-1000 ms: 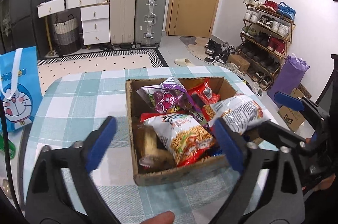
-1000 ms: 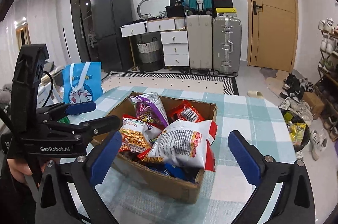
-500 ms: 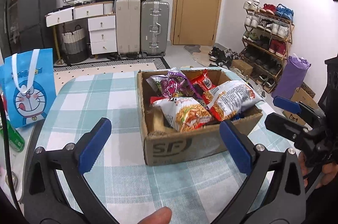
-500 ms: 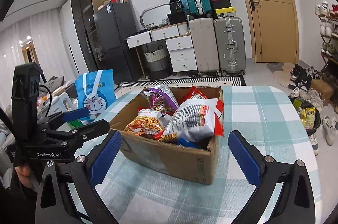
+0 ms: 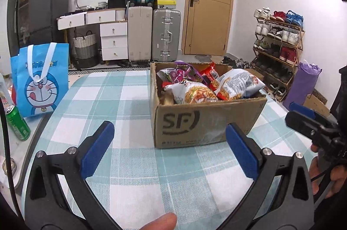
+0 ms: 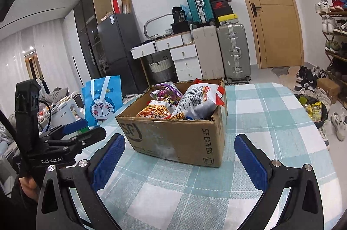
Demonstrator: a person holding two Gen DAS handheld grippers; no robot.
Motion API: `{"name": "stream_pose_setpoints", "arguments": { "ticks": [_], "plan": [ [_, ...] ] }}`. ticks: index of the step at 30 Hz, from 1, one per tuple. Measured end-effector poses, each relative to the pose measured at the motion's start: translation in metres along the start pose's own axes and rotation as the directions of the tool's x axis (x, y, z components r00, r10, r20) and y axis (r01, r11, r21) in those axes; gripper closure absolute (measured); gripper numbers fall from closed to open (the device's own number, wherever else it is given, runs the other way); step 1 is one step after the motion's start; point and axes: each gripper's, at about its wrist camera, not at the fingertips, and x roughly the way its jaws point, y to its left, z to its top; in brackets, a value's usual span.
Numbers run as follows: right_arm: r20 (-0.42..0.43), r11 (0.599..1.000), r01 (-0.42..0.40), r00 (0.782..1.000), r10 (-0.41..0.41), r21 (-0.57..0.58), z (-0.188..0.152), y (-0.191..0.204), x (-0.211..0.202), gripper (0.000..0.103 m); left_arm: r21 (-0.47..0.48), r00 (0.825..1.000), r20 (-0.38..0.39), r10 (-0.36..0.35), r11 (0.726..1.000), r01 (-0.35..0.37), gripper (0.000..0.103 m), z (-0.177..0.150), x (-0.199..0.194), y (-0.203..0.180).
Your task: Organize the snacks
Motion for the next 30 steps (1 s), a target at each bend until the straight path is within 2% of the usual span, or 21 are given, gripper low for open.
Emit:
{"name": "stream_pose_setpoints", "arguments": {
  "ticks": [4,14,30],
  "plan": [
    [0.049,1.0,0.008,0.999,-0.008,-0.011,-0.009,0.004,-0.009,0.001,-0.008,1.0,0.023,0.011,1.0,-0.011,0.001,-0.013,-0.006,0.003],
    [0.091,0.998,0.027,0.996,-0.021,-0.06,-0.018,0.01,-0.014,0.001,-0.03,0.996,0.082,0.034,0.999,-0.031,0.001,-0.026,-0.011,0.013],
    [0.111,0.996,0.061,0.992,-0.053,-0.069,-0.022,0.011,-0.015,0.0,0.007,0.993,0.109,0.038,0.999,-0.039,0.001,-0.035,-0.009,0.008]
  ]
}}
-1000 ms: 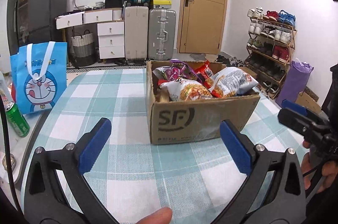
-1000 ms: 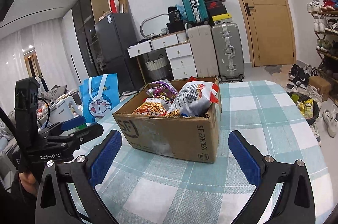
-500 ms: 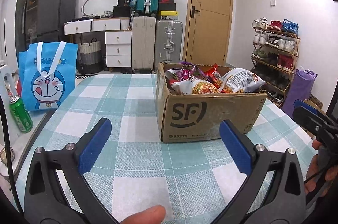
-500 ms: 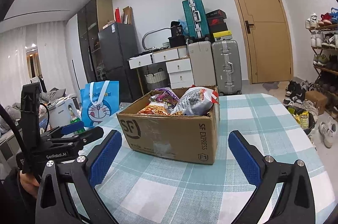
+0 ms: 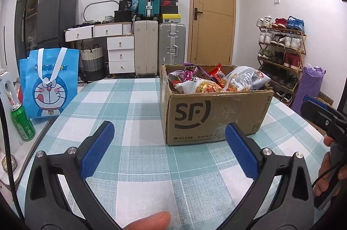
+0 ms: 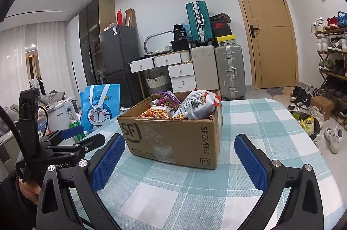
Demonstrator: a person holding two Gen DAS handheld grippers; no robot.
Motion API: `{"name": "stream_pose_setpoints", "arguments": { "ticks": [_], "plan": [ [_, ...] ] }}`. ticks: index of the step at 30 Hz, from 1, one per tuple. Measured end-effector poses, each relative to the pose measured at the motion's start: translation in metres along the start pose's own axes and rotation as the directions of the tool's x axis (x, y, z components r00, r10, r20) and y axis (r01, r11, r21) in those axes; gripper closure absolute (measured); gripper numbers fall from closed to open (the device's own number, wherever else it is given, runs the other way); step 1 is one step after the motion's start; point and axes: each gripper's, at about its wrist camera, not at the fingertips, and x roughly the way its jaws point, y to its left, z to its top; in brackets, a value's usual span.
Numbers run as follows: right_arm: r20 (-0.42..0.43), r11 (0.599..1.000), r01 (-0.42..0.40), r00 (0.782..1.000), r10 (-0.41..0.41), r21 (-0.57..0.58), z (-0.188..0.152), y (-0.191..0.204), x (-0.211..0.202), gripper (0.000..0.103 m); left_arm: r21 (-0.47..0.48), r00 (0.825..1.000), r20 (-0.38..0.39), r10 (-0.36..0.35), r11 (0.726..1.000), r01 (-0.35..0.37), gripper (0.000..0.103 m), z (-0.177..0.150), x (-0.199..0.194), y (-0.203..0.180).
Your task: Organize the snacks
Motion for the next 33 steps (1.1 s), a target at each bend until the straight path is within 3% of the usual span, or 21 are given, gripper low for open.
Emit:
{"name": "stream_pose_setpoints", "arguments": {
  "ticks": [33],
  "plan": [
    [-0.018,0.999,0.007,1.0,-0.007,-0.046,-0.0033,0.0076,0.0034,0.0,-0.002,1.0,-0.021,-0.014,1.0,0.014,0.001,-0.0079,0.0005,0.0016]
  ]
}}
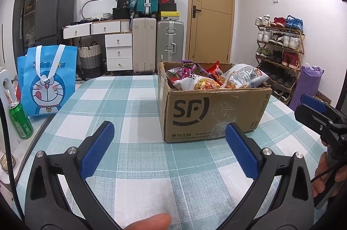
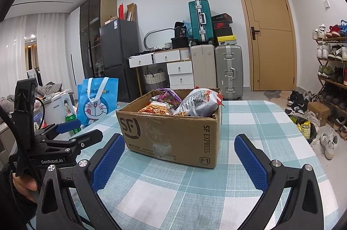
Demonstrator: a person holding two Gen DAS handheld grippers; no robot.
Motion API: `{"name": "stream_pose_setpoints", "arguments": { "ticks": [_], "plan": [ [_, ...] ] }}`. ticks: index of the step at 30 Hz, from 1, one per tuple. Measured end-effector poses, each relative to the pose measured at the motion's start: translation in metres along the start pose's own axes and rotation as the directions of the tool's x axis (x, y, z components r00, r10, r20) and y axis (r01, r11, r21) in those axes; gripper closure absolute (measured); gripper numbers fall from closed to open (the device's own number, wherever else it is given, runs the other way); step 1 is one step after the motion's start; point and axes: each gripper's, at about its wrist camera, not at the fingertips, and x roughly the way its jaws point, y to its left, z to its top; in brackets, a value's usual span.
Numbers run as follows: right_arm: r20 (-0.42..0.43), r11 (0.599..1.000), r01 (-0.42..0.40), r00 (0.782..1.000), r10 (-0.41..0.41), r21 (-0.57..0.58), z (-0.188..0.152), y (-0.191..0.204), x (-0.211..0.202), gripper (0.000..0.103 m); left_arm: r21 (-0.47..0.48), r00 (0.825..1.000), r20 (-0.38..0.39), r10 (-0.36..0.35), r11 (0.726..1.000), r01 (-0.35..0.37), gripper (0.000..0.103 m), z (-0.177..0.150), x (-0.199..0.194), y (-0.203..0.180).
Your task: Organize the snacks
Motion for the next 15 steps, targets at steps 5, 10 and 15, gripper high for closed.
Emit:
{"name": "stream_pose_setpoints", "arguments": {
  "ticks": [5,10,15],
  "plan": [
    [-0.001,1.0,-0.003,1.0,0.003,0.004,-0.0002,-0.0009,-0.0001,0.0,0.003,1.0,-0.002,-0.001,1.0,0.001,0.001,0.0001,0.0004,-0.0007],
    [-0.004,1.0,-0.011,1.0,0.011,0.021,-0.0002,-0.0044,0.0,0.0,-0.002,1.0,-0.01,-0.003,1.0,0.003,0.001,-0.0008,0.0005,-0.0008],
    [-0.006,0.999,-0.016,1.0,0.016,0.029,0.0006,-0.0062,0.0006,0.0,0.002,1.0,-0.016,-0.008,1.0,0.008,0.001,-0.0004,0.0016,-0.0004]
  ]
}}
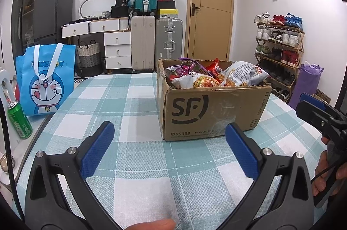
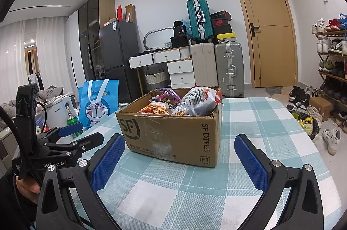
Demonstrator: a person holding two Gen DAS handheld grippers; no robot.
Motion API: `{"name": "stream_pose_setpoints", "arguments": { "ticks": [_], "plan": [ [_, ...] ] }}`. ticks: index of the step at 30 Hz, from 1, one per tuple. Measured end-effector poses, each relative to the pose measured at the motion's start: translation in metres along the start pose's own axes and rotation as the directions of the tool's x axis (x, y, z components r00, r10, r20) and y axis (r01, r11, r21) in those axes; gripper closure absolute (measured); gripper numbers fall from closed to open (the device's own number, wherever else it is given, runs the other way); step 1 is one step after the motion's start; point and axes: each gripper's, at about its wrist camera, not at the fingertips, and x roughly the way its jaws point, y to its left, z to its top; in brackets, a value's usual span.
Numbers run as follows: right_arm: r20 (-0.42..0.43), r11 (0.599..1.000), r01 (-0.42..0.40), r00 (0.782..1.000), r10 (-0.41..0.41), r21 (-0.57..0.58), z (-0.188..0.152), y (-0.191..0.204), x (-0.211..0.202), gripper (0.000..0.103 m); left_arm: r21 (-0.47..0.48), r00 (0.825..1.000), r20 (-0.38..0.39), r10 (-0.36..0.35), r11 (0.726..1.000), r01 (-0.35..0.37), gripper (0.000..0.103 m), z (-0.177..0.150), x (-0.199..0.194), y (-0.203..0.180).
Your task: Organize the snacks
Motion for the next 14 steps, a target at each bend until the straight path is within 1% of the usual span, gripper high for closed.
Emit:
{"name": "stream_pose_setpoints", "arguments": {
  "ticks": [14],
  "plan": [
    [-0.007,1.0,-0.01,1.0,0.01,-0.008,-0.0008,0.0008,0.0021,0.0,-0.009,1.0,-0.012,-0.005,1.0,0.005,0.001,0.0,0.0029,0.0025]
  ]
}}
